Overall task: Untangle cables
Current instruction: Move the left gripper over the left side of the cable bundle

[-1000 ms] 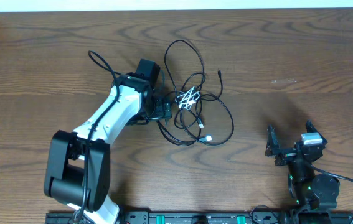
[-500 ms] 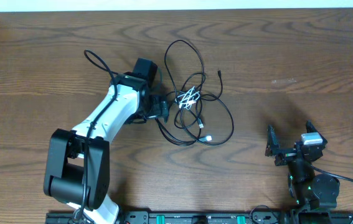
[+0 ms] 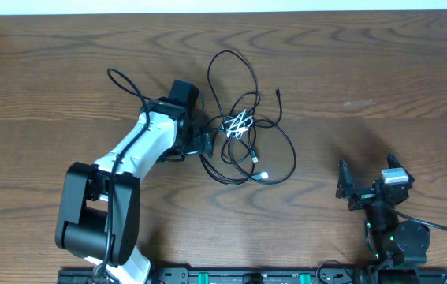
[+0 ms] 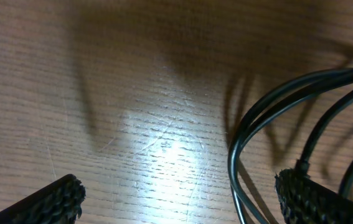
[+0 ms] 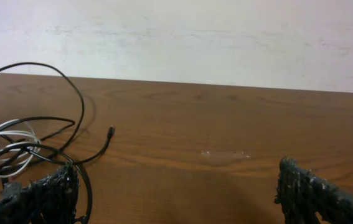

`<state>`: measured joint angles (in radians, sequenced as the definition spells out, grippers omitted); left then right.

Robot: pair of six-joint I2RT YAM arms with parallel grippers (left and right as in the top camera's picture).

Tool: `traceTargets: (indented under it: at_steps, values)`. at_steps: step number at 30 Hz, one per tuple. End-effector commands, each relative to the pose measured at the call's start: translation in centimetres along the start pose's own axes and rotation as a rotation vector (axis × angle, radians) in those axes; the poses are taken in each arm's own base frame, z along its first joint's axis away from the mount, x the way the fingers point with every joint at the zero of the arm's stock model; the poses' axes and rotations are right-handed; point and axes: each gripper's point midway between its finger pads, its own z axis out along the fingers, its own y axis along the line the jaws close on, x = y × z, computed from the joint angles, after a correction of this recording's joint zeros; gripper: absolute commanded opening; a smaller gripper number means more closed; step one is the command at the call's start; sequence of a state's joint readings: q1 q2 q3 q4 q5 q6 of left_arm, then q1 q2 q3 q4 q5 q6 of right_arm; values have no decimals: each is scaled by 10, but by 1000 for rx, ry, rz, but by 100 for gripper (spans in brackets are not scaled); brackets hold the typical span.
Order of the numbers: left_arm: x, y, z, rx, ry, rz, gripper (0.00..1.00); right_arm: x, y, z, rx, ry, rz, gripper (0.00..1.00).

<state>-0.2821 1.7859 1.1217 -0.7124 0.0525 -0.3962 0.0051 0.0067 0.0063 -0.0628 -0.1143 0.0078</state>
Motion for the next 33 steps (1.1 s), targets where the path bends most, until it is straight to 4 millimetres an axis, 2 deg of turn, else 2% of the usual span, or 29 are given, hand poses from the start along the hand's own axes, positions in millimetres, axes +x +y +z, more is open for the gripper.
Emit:
traceTargets:
  at_steps: [1, 5, 17, 18, 20, 22, 33]
  values:
    - [1, 3, 5, -15, 4, -8, 95, 1, 0, 0, 1, 5, 11, 99]
    - [1, 3, 5, -16, 4, -7, 88, 1, 0, 0, 1, 5, 11, 99]
    - [10, 8, 16, -33, 38, -6, 87, 2, 0, 0, 1, 6, 11, 99]
    - [10, 8, 16, -34, 38, -6, 85, 1, 0, 0, 2, 5, 11, 99]
    - [11, 8, 17, -35, 40, -6, 74, 1, 0, 0, 1, 5, 11, 99]
    - [11, 8, 17, -35, 41, -4, 70, 2, 0, 0, 1, 6, 11, 99]
    - [25, -4, 32, -49, 78, 48, 67, 2, 0, 0, 2, 6, 11, 99]
